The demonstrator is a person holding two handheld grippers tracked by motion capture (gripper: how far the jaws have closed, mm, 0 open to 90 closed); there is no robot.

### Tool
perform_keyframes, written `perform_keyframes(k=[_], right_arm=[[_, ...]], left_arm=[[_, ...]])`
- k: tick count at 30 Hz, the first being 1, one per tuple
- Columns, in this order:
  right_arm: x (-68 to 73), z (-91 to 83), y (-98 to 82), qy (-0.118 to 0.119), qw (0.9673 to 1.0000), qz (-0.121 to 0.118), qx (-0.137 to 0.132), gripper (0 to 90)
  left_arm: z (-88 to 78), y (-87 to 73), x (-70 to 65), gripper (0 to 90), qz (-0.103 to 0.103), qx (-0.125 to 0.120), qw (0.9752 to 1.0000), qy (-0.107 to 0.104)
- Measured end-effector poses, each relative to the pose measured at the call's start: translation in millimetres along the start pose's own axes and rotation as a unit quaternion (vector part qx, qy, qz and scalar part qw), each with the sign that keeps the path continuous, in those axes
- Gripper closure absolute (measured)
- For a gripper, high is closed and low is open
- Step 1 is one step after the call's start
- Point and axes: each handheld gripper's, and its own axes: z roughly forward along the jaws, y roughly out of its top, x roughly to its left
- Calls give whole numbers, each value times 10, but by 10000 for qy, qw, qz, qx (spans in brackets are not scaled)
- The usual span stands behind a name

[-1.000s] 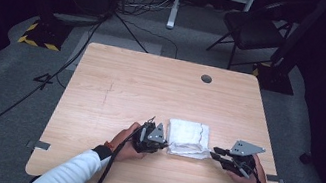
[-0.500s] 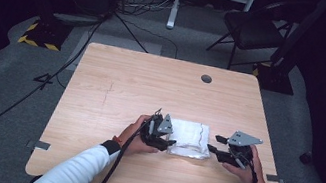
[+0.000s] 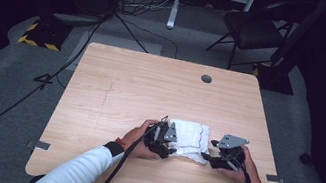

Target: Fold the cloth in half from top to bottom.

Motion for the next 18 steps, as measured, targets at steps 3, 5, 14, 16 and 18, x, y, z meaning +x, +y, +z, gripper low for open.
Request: perform_keyframes(k=[3, 5, 14, 16, 18], right_arm=[[-7, 2, -20, 19, 10000, 41, 18, 364], [-7, 2, -22, 16, 10000, 47, 16, 357], [-50, -63, 27, -109, 9998, 31, -135, 346], [-60, -85, 43, -136, 9998, 31, -157, 344], [-65, -102, 56, -147, 9997, 7, -201, 343]], left_arm=[[-12, -32, -2, 312, -111, -49, 9999, -24], [-15, -44, 13, 288, -170, -87, 9998, -12], [-78, -34, 59, 229, -206, -152, 9997, 63], [-103, -23, 60, 220, -177, -124, 9997, 133], [-128, -18, 61, 214, -167, -109, 9996, 177]])
